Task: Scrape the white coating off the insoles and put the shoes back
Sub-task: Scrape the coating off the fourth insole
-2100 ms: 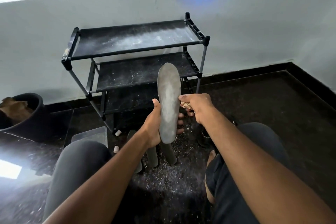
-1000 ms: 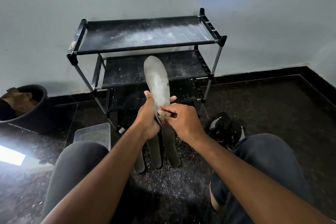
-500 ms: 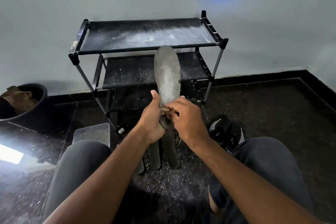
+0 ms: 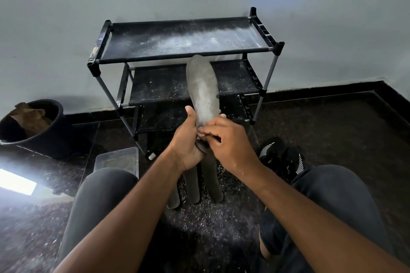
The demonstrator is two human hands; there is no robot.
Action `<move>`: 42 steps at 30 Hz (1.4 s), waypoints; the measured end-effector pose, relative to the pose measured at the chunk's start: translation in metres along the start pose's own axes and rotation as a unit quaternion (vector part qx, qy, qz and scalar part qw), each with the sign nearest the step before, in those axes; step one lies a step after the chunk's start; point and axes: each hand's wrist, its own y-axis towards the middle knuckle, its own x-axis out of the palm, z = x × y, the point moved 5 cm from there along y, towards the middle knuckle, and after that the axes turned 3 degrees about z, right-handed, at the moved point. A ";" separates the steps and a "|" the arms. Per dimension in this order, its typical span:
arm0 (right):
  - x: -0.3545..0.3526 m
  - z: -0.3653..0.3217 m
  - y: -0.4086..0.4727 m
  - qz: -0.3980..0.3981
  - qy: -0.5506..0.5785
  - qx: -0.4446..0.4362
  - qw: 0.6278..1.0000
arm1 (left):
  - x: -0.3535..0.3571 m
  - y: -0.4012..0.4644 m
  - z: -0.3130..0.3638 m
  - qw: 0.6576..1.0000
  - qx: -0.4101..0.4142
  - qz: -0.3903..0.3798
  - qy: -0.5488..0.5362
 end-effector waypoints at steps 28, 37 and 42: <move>0.013 -0.014 -0.012 -0.083 -0.068 -0.088 0.990 | -0.015 0.008 0.009 0.999 0.023 -0.042 -0.004; 0.009 -0.007 -0.009 -0.076 -0.070 -0.074 0.992 | -0.011 0.005 0.015 0.995 0.025 -0.054 -0.075; 0.008 -0.004 -0.005 -0.051 -0.029 -0.059 0.997 | -0.010 0.007 0.019 0.994 0.033 -0.048 -0.088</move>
